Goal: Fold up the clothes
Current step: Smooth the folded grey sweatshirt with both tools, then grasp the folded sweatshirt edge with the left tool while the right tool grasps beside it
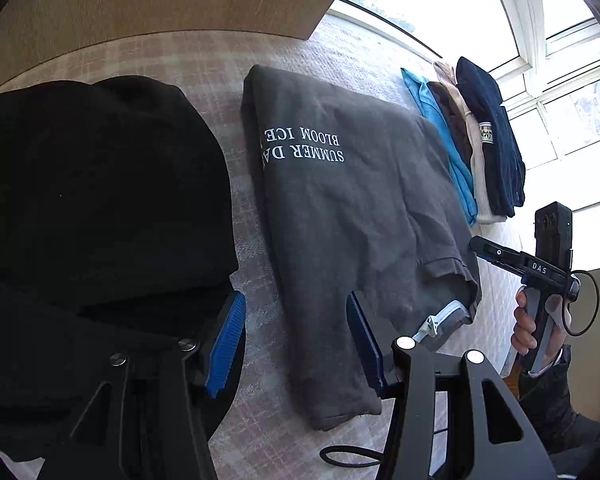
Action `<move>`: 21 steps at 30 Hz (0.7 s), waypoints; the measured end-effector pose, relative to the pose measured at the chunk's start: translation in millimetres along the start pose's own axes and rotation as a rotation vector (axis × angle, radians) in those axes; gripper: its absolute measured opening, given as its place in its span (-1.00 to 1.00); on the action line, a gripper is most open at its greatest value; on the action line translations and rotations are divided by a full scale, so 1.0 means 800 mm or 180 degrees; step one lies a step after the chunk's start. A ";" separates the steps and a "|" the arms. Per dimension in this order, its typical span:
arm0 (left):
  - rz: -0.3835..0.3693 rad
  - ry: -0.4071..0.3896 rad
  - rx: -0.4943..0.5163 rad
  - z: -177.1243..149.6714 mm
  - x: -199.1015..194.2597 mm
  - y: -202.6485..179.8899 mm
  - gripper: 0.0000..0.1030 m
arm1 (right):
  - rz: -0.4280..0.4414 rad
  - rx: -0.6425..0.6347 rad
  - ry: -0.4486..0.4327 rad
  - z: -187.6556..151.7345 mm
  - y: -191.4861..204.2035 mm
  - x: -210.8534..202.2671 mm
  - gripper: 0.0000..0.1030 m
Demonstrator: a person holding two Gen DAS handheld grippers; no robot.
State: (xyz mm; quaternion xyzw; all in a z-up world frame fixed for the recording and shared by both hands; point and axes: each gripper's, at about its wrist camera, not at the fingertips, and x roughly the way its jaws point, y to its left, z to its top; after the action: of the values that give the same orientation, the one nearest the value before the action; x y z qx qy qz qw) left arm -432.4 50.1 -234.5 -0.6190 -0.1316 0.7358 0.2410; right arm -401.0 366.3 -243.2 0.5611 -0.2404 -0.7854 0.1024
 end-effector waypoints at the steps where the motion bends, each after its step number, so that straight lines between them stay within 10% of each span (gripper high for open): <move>1: -0.0026 -0.0003 -0.0029 0.001 0.001 0.001 -0.02 | 0.0029 -0.0014 0.0004 0.002 0.000 0.001 -0.01; 15: 0.0039 0.0070 0.0347 0.005 0.019 -0.025 0.17 | -0.0165 -0.1015 0.0115 0.002 0.070 0.032 0.13; 21: 0.0168 0.0103 0.0507 0.001 0.018 -0.030 -0.01 | -0.0007 -0.1131 0.0215 0.002 0.066 0.030 -0.13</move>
State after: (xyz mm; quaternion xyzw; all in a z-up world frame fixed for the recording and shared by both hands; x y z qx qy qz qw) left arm -429.8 77.9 -234.4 -0.6129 -0.0523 0.7400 0.2721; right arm -416.5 310.7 -237.2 0.5606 -0.0935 -0.7963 0.2071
